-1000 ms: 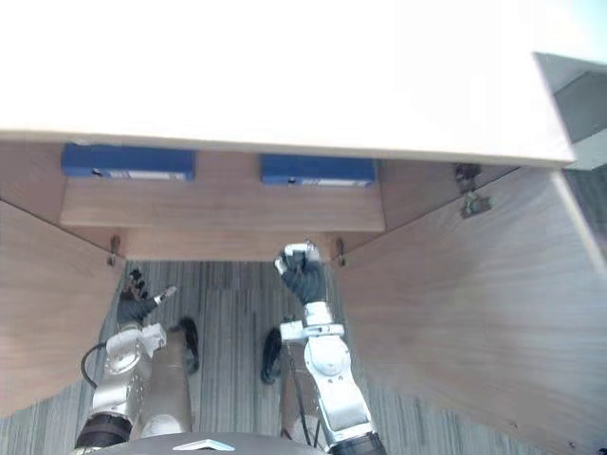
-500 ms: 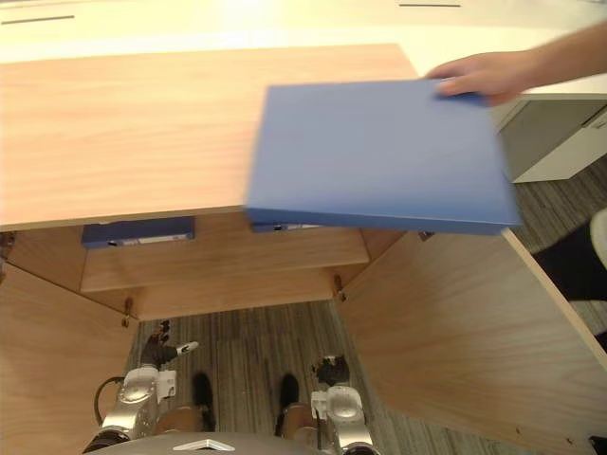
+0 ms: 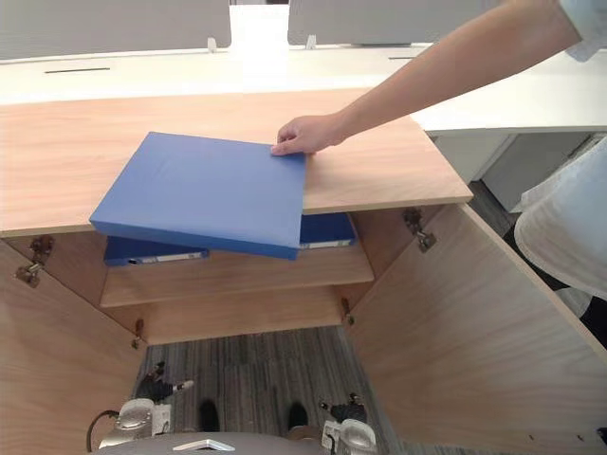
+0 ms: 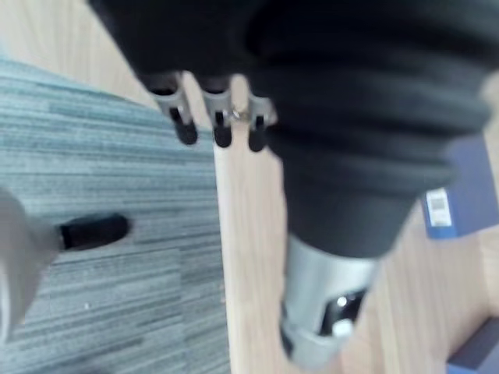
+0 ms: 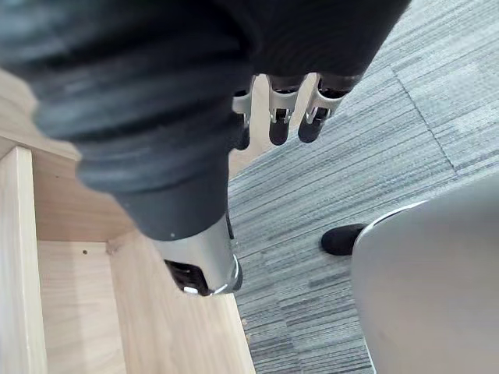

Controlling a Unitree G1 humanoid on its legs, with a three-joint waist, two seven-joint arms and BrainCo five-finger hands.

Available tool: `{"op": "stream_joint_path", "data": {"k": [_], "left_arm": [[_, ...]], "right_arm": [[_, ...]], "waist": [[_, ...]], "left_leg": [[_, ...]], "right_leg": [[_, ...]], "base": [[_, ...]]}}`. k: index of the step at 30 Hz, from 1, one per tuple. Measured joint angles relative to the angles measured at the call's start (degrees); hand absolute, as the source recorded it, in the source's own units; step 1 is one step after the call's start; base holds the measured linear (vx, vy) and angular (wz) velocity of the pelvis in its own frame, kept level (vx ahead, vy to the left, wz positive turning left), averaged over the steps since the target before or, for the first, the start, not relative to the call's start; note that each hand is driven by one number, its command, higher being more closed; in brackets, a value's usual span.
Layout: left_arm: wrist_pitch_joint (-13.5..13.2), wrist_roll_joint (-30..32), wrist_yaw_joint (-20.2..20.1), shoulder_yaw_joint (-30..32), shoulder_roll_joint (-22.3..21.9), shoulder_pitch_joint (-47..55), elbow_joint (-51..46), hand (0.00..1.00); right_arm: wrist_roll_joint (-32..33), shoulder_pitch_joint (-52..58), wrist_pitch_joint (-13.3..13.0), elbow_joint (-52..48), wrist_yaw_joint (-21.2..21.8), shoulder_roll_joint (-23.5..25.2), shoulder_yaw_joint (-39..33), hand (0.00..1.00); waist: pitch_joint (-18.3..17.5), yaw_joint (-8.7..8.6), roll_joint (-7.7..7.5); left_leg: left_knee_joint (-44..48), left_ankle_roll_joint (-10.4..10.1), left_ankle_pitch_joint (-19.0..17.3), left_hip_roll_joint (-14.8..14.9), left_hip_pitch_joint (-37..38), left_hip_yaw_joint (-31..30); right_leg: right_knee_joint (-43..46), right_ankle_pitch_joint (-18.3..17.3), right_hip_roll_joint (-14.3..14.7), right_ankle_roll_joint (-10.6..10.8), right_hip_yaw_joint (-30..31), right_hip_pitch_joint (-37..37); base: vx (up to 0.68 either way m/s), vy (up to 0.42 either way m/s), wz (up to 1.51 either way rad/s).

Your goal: Walk over to the cabinet, pick up the folder, carry it to the office cabinet, place the folder inside the office cabinet, then close the office cabinet door

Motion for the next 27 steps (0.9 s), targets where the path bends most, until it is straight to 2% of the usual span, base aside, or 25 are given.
{"op": "stream_joint_path", "data": {"k": [4,14,21,27], "left_arm": [[0.1,1.0,0.0,0.0,0.0,0.5,1.3,0.00],[0.1,1.0,0.0,0.9,-0.2,0.6,1.4,0.00],[0.1,1.0,0.1,0.8,-0.2,0.2,1.4,0.00],[-0.1,1.0,0.4,-0.5,-0.1,0.3,-2.9,0.00]], "right_arm": [[0.1,-1.0,0.2,1.9,0.0,0.2,-2.0,0.00],[0.1,-1.7,0.2,2.5,0.0,0.2,-2.1,0.00],[0.0,-2.1,0.2,4.1,0.0,0.1,-2.0,0.00],[-0.1,-2.1,0.2,4.1,0.0,0.0,-1.8,0.00]], "waist": [[-0.1,-0.04,-0.03],[-0.2,0.22,-0.06],[-0.1,0.24,0.06],[0.0,0.34,0.16]], "left_leg": [[0.0,0.5,-0.6,-0.8,1.1,-0.2],[0.0,0.8,-1.6,-1.1,3.2,-0.2],[0.0,0.9,-1.9,-1.2,4.2,-0.9],[0.0,0.3,-2.3,-1.1,4.5,-1.2]], "right_leg": [[-0.4,-0.3,-0.7,0.4,0.1,1.6],[-0.9,-0.5,-0.8,0.5,0.1,3.9],[-1.3,-1.2,-0.7,-0.5,-0.4,5.4],[-0.9,-1.7,-0.7,-0.2,-0.5,5.6]], "base": [[0.05,0.040,0.04],[0.06,-0.002,-0.01],[0.01,-0.017,0.04],[-0.01,-0.008,0.01]]}}
